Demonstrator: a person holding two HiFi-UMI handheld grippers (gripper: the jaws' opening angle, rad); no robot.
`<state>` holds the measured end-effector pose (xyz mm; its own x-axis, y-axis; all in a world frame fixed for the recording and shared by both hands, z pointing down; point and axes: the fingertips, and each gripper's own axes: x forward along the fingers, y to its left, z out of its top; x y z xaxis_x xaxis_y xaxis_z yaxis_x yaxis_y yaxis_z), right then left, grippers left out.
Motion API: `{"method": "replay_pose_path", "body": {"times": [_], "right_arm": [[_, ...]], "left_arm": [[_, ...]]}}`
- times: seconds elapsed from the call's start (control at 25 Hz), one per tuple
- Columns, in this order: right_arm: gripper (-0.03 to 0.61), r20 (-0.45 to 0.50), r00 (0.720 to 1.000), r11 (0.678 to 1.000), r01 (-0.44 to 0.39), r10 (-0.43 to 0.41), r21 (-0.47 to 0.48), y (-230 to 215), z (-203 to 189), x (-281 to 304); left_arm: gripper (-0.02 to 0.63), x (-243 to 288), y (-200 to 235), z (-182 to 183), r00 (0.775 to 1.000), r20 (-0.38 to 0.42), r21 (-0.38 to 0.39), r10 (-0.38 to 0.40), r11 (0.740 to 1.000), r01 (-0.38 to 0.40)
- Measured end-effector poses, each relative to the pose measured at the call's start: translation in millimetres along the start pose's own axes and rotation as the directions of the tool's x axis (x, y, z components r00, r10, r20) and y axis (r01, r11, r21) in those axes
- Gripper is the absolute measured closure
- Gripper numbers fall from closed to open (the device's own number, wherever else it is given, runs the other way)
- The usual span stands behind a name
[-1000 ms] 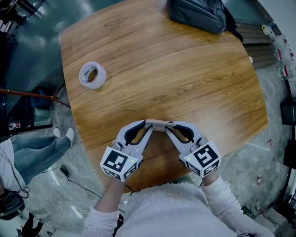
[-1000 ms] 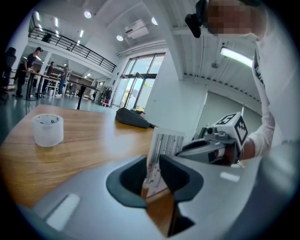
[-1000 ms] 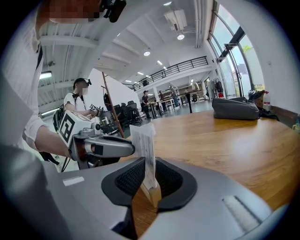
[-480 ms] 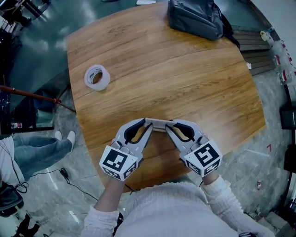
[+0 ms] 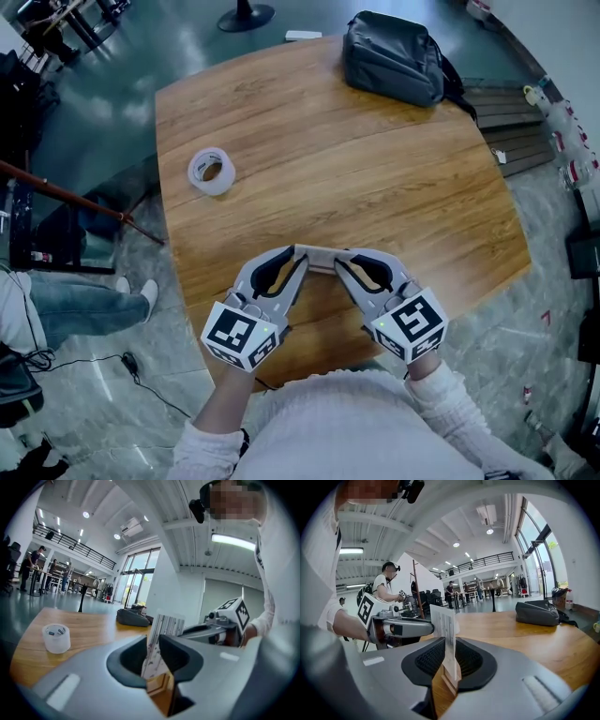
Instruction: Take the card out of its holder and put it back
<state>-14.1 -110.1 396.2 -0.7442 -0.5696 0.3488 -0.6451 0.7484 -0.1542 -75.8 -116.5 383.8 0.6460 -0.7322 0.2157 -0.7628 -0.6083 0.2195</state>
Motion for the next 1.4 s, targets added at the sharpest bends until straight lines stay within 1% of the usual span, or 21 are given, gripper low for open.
{"method": "replay_pose_path", "body": {"times": [0.24,0.56,0.84,1.12,1.4], "right_arm": [[0.515,0.026,1.000,1.000,0.001,-0.001,-0.013,13,13,-14],[0.511,0.054,0.998,1.000,-0.008,0.009,-0.013,29,17,-37],[0.508,0.067,0.998,1.000,-0.007,0.008,-0.012,30,15,-50],[0.508,0.074,0.997,0.999,-0.012,0.014,-0.030,33,20,-50],[0.508,0.071,0.997,0.999,-0.019,0.022,-0.037,33,22,-49]], "left_arm": [[0.532,-16,-13,15,0.999,0.041,0.023,0.015,1.000,-0.016],[0.540,-36,-37,22,0.998,0.061,0.044,0.016,0.999,-0.019],[0.551,-38,-50,19,0.999,0.048,0.055,0.004,0.998,-0.006],[0.554,-41,-51,22,0.998,0.057,0.066,0.016,0.998,-0.019],[0.558,-41,-50,22,0.999,0.047,0.083,0.026,0.996,-0.030]]}}
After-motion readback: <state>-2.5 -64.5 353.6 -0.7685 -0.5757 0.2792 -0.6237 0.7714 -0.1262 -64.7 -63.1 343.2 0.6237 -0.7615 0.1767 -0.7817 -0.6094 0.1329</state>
